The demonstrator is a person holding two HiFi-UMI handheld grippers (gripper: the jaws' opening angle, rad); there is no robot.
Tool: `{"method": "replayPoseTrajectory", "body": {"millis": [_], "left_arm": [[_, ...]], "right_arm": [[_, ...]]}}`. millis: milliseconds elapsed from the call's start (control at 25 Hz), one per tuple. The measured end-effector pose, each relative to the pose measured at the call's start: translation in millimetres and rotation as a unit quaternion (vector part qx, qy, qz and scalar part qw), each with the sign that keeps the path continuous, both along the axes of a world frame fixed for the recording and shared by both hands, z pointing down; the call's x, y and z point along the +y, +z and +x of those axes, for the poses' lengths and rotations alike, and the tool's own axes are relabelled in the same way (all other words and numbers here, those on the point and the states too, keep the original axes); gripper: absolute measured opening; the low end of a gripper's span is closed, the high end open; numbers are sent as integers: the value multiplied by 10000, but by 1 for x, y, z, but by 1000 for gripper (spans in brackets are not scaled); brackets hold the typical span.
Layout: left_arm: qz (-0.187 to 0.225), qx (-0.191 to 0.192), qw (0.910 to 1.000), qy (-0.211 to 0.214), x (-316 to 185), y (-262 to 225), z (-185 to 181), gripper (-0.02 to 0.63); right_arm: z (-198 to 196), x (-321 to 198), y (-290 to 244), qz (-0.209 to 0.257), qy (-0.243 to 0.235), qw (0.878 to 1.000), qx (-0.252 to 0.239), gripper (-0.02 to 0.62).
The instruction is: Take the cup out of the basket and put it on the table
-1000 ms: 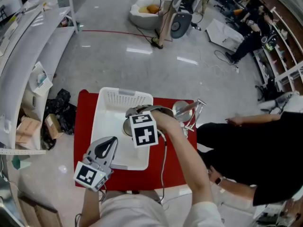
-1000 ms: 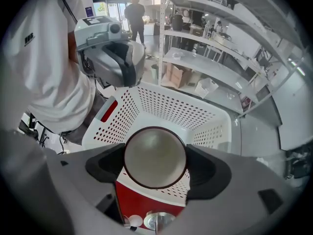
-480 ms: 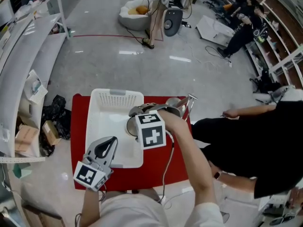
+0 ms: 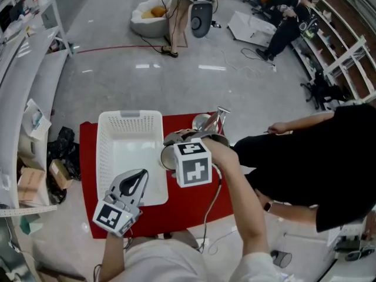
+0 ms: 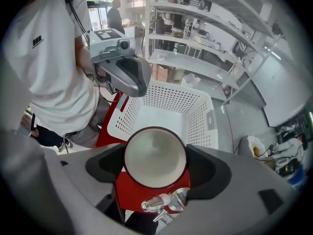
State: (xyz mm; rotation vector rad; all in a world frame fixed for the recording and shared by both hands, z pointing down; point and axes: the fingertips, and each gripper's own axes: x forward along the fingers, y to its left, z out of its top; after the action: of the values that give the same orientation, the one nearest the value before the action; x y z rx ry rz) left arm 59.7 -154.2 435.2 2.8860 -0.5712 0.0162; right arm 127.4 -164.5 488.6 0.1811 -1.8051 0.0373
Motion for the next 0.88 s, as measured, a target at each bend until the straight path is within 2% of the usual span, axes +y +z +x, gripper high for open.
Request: {"method": "replayPoseTrajectory", "body": {"millis": [480,880], "left_arm": [[57,-46,9974,719,34,2,53,11],[39,-15,9938,1111,59,3,83,11]], "right_arm": [[56,50,20,-26,893,9959,-153,397],[82,87,55,-201,1424,9893,-229,397]]}}
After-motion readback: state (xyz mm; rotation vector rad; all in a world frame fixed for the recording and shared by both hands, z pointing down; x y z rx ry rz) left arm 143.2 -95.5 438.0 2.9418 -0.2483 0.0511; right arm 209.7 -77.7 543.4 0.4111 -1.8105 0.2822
